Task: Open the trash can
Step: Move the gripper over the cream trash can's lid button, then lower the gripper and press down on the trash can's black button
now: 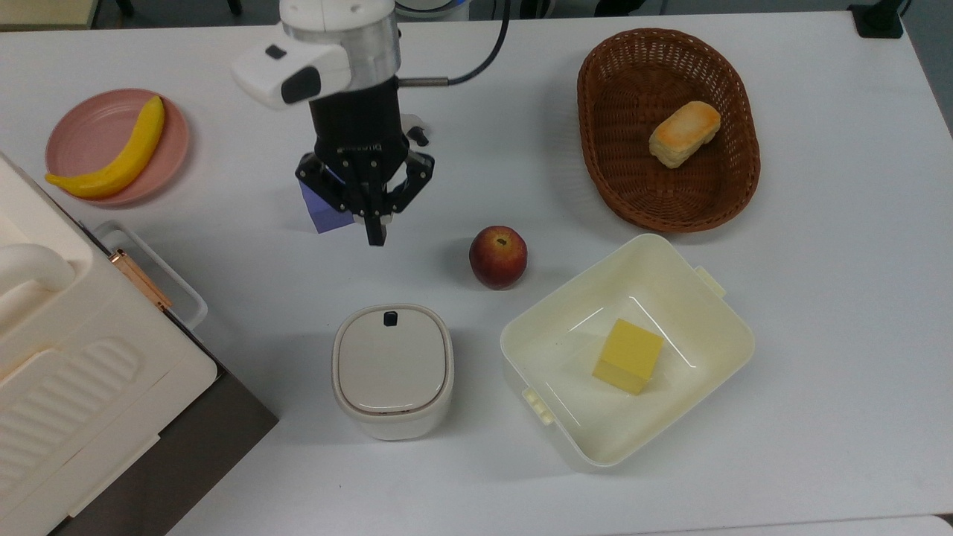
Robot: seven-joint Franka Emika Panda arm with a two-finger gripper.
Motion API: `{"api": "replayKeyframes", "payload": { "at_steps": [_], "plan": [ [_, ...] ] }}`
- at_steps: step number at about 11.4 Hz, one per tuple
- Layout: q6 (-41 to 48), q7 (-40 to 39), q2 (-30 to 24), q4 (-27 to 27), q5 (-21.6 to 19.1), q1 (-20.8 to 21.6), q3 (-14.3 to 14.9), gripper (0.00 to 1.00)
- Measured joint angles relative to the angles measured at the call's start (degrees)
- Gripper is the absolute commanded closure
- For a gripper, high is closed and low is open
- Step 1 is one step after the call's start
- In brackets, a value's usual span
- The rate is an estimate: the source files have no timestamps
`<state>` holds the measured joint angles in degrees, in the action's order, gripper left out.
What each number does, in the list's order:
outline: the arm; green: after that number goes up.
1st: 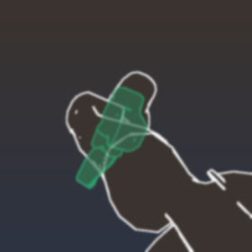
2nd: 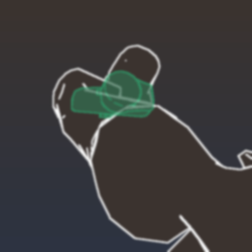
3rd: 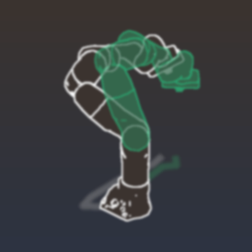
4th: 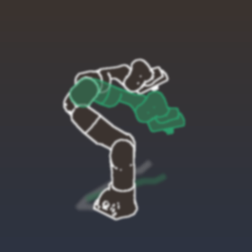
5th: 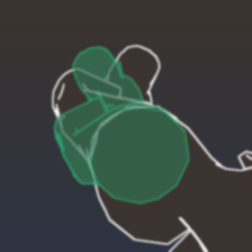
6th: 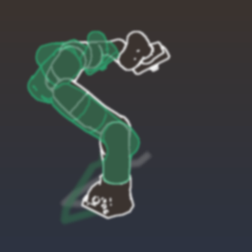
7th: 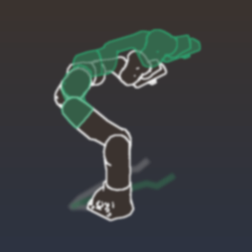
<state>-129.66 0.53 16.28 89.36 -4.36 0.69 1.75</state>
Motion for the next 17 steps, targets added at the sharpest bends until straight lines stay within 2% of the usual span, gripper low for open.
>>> {"api": "replayKeyframes", "payload": {
  "at_steps": [5, 11, 17],
  "plan": [
    [-4.67, 0.00, 6.19, -3.20, 0.04, -0.01, 0.01, 1.00],
    [-4.79, 0.00, 10.26, -6.41, 0.05, 0.15, 0.00, 1.00],
    [-4.79, -0.16, 11.79, -6.78, 1.24, 0.61, -0.03, 1.00]
  ]
}}
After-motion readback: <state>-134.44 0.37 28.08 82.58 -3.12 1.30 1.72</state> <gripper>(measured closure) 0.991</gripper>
